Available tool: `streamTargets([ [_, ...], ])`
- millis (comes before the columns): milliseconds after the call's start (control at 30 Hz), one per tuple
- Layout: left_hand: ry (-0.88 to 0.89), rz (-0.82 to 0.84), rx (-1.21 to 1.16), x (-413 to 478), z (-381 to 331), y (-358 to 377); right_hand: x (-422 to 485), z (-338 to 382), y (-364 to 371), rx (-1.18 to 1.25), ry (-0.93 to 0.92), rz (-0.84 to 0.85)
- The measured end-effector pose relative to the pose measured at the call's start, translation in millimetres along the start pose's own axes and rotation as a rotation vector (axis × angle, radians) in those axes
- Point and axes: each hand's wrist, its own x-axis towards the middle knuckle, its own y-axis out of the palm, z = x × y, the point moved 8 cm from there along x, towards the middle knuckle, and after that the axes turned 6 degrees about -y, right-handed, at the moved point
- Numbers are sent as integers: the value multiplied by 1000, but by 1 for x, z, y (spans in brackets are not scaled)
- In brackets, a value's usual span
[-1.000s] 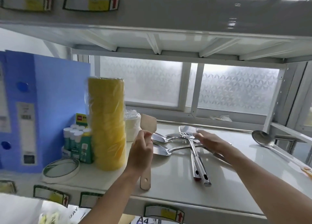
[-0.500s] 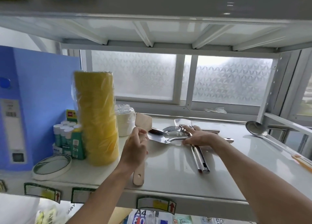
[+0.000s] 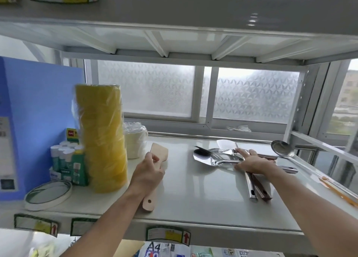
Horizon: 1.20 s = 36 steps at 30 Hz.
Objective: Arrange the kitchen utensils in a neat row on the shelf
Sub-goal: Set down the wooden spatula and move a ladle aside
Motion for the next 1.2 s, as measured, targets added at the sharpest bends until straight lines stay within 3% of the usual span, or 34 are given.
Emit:
streamTargets([
  [100, 20, 50, 68, 12, -6, 10, -9, 3, -3, -14, 36, -28],
  [233, 23, 28, 216, 23, -8, 21, -10, 0, -11, 163, -88, -34],
  [333, 13, 11, 202, 28, -2, 21, -11, -23, -40, 313, -129, -202],
  [533, 9, -13, 147, 31, 3, 20, -48, -73, -61, 91, -136, -272],
  [733, 59, -33, 234, 26, -1, 22, -85, -2, -54, 46, -469, -498],
  [833, 68, -34, 234, 26, 2, 19, -101, 40, -42, 15, -431, -483],
  [933, 73, -35, 216, 22, -3, 23, -124, 70, -20, -6, -438, -295],
  [1100, 128, 29, 167, 0, -39, 58, -157, 37, -20, -114, -273, -253],
  [1200, 123, 7, 183, 5, -28, 51, -154, 25, -22, 59, -220, -166],
])
